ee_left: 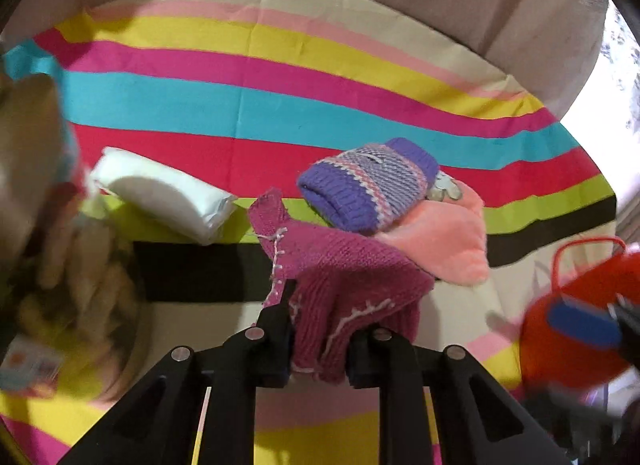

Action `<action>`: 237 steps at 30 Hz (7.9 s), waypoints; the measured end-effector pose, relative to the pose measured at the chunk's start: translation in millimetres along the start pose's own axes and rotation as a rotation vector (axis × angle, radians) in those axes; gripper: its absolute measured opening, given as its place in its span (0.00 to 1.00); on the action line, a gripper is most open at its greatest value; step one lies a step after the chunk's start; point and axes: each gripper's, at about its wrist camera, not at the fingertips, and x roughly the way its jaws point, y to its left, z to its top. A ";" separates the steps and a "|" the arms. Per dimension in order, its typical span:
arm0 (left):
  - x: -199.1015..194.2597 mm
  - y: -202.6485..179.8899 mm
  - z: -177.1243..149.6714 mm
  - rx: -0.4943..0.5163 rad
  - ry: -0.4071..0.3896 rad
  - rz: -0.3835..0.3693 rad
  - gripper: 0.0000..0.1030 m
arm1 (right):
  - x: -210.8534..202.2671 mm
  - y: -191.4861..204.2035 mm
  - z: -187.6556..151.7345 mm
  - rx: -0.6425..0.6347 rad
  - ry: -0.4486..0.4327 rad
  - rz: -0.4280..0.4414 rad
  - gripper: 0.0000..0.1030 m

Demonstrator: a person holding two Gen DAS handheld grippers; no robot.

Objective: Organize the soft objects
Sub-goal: 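Grasp the magenta knit mitten with the left tool while the right tool grasps the white folded packet, then carry the mitten and white packet to the white box and open both tools, then move both open tools back over the last items on the bed, then grasp the purple knit mitten with the left tool while the right tool grasps the pink fleece hat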

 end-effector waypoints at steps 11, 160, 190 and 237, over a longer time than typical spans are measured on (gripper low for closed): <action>-50.5 1.5 -19.9 0.005 -0.095 0.045 0.19 | 42.5 15.7 41.5 -0.226 0.071 -0.085 0.66; -171.3 -247.7 -216.2 0.264 -0.074 -0.238 0.68 | -272.8 -128.4 -329.6 0.263 -0.008 -0.323 0.67; -161.5 -78.8 -161.0 0.164 -0.127 0.082 0.68 | -143.3 13.3 -174.4 0.077 -0.001 -0.150 0.68; -2.0 -22.1 71.8 0.004 -0.163 -0.046 0.69 | 86.7 -77.4 14.4 0.309 -0.069 -0.295 0.83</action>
